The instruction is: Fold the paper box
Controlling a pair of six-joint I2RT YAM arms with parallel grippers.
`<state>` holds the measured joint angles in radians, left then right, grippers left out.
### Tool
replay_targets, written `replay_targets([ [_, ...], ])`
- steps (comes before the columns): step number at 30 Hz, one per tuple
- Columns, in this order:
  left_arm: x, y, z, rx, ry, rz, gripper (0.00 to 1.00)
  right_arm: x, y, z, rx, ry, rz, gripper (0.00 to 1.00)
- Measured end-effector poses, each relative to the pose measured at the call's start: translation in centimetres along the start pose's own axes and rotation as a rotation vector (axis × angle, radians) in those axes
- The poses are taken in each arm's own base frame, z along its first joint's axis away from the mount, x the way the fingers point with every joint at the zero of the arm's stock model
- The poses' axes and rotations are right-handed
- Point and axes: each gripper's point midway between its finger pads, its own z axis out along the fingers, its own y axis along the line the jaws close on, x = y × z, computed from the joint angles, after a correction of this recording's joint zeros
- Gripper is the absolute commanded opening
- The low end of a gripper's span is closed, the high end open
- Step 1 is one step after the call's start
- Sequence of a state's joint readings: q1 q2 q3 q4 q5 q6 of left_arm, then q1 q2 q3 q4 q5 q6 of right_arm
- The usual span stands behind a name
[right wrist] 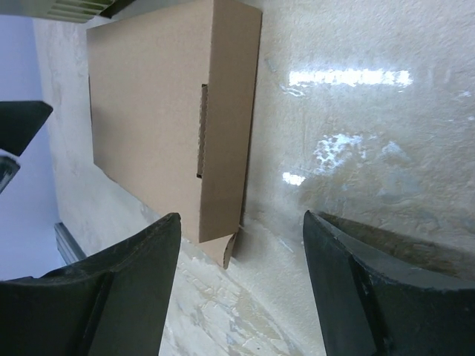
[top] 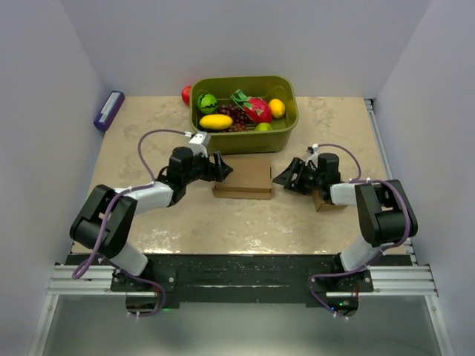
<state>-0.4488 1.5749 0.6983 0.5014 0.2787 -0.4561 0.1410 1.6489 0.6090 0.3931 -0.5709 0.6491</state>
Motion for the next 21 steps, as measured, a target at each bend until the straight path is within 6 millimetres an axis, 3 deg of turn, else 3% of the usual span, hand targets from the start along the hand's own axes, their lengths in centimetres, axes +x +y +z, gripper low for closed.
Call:
replay_targets([
  [4, 0.5, 2.2, -0.6, -0.051, 0.002, -0.036, 0.82, 0.8, 0.8, 0.5, -0.015, 0.021, -0.006, 0.71],
  [12, 1.7, 2.7, -1.1, -0.060, 0.024, -0.061, 0.82, 0.3, 2.4, 3.3, -0.082, 0.021, -0.001, 0.66],
  [15, 2.0, 2.9, -1.6, -0.063, 0.022, -0.075, 0.82, 0.2, 2.8, 4.0, -0.102, 0.022, 0.002, 0.57],
  [16, 2.1, 3.0, -1.8, -0.066, 0.021, -0.081, 0.83, 0.2, 2.8, 4.3, -0.105, 0.024, 0.003, 0.47],
  [21, 1.9, 3.3, -2.6, -0.073, 0.005, -0.092, 0.83, 0.8, 2.5, 5.0, -0.108, 0.045, 0.031, 0.26],
])
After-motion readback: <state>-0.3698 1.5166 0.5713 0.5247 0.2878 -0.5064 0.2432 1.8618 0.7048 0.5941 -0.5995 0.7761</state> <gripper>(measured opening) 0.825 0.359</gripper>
